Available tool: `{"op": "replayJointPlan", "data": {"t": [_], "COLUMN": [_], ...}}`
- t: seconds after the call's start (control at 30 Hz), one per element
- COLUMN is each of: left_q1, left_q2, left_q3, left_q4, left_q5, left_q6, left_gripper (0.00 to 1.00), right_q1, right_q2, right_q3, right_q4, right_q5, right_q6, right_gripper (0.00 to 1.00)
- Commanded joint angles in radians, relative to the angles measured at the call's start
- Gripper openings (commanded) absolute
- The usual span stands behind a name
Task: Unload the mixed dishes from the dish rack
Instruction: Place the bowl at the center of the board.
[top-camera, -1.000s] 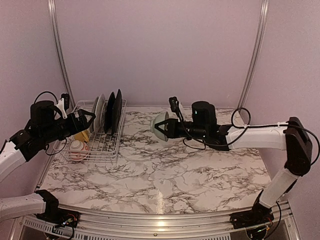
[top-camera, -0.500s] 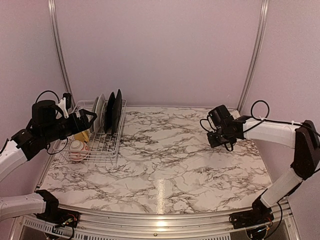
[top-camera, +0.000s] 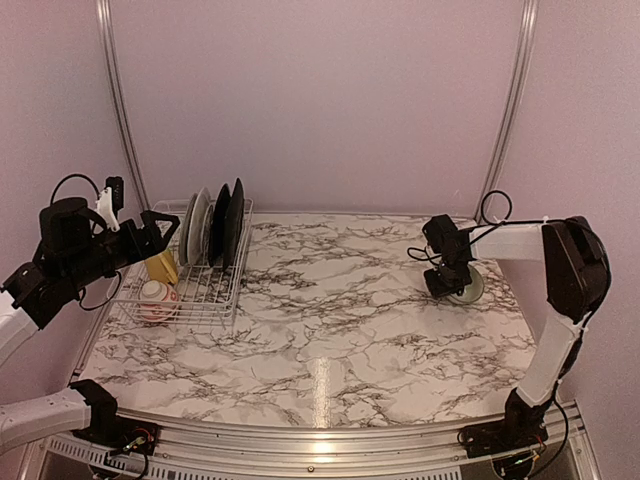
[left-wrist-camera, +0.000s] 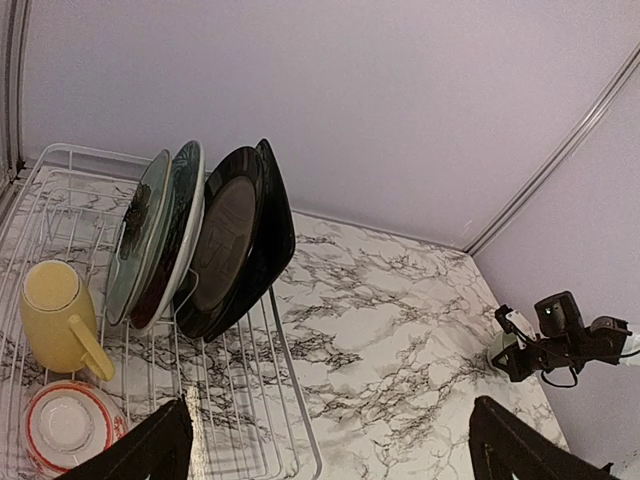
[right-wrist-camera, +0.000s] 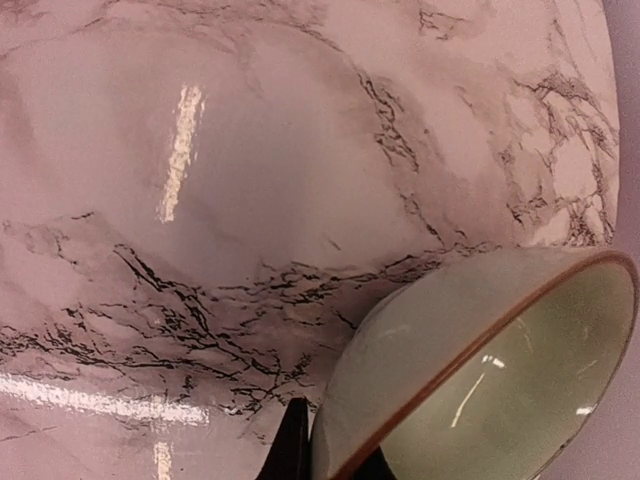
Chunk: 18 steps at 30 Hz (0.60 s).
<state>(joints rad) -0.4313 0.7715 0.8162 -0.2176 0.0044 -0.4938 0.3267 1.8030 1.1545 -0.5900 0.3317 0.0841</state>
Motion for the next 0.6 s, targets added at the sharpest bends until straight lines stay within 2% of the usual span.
{"op": "replayJointPlan", "data": {"t": [0.0,0.17,0.37,0.57], "left_q1": [-0.001,-0.001,0.000,-0.001], "left_q2": [-0.045,-0.047,-0.041,0.029], "left_q3": [0.012,0.038,0.026,0.045], "left_q4": [-0.074,-0.125,-0.133,-0.188], "left_q5": [-0.050,-0.080,-0.095,-0.131], "left_q6": [0.015,0.018,-0.013,-0.028], "left_gripper": [0.99,0.99,0.99,0.99], "right_q1": [-0.004,0.000,0.041,0.104], "right_q2": [0.011,0.009,-0.058,-0.147], "right_q3": [0.048,0.045,0.049,0.043], "right_q4": [-0.004,-0.007,-0.009,-0.016], "right_q5": [0.007,0.019,0.032,0.072], "right_q6": [-0.011,-0.009,-0.010,0.004], "right_gripper": [0.03,0.19,0.53,0.74]}}
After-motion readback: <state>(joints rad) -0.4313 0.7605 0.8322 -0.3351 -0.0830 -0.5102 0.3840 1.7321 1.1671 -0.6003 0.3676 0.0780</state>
